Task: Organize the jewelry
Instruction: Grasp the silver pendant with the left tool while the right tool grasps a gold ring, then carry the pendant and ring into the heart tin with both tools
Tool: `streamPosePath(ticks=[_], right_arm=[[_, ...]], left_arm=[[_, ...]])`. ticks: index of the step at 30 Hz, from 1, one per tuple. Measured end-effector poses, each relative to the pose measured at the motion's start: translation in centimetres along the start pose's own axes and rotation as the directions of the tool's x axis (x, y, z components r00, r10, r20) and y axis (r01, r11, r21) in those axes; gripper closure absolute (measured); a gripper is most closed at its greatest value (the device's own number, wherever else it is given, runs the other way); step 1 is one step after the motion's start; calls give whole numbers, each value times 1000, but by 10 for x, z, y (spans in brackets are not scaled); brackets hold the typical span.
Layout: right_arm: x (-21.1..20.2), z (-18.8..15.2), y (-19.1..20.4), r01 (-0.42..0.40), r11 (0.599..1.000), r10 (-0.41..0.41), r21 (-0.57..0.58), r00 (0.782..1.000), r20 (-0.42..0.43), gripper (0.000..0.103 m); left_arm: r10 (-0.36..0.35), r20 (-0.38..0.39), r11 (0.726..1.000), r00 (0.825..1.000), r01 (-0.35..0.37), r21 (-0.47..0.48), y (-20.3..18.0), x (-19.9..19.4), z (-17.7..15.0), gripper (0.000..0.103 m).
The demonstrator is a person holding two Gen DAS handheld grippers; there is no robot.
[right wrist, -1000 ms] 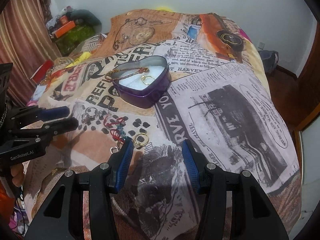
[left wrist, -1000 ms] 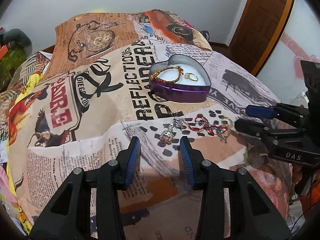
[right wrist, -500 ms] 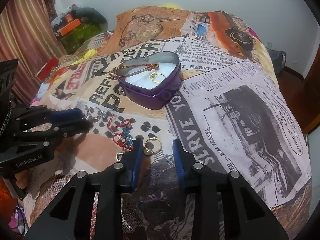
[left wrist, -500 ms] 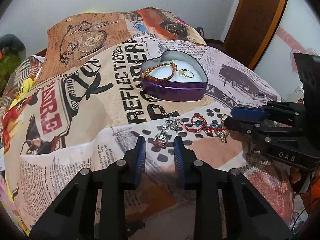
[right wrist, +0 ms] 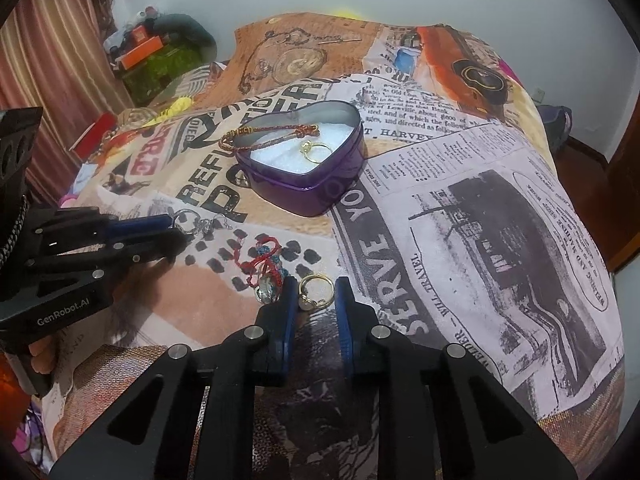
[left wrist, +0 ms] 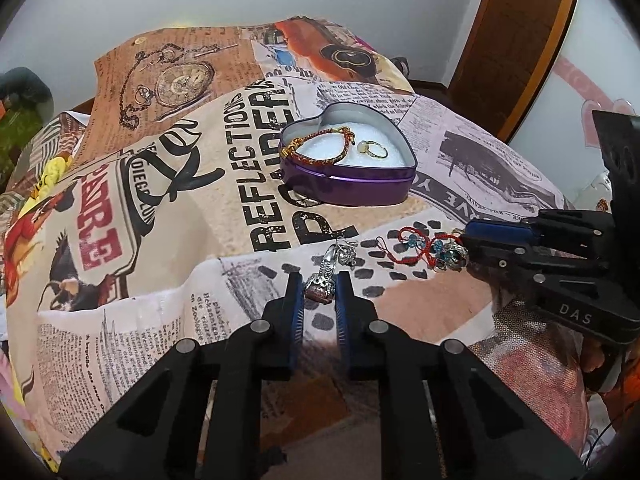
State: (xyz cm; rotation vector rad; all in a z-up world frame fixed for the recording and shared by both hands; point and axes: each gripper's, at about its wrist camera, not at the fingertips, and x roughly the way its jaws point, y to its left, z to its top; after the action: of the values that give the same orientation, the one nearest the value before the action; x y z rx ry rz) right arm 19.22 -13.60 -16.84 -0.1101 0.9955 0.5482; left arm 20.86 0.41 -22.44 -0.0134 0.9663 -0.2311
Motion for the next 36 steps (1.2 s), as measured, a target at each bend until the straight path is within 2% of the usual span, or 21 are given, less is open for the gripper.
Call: streamPosePath(ticks=[17,27,36], right_arm=[[-36,15,5,35,999,-34,-2,996,81,86],[-62,32,15,24,1000,-24,5,984,177,86],[-71,50,20,21,1000,-21,1,971,239,86]], left_arm=[[14,97,1000,995,-11,-23,0,-40,13,88],[16,168,1000,986,-13,-20,-5,-62,30,88],[16,213,1000,977,-11,-23,-3,-66,51,88]])
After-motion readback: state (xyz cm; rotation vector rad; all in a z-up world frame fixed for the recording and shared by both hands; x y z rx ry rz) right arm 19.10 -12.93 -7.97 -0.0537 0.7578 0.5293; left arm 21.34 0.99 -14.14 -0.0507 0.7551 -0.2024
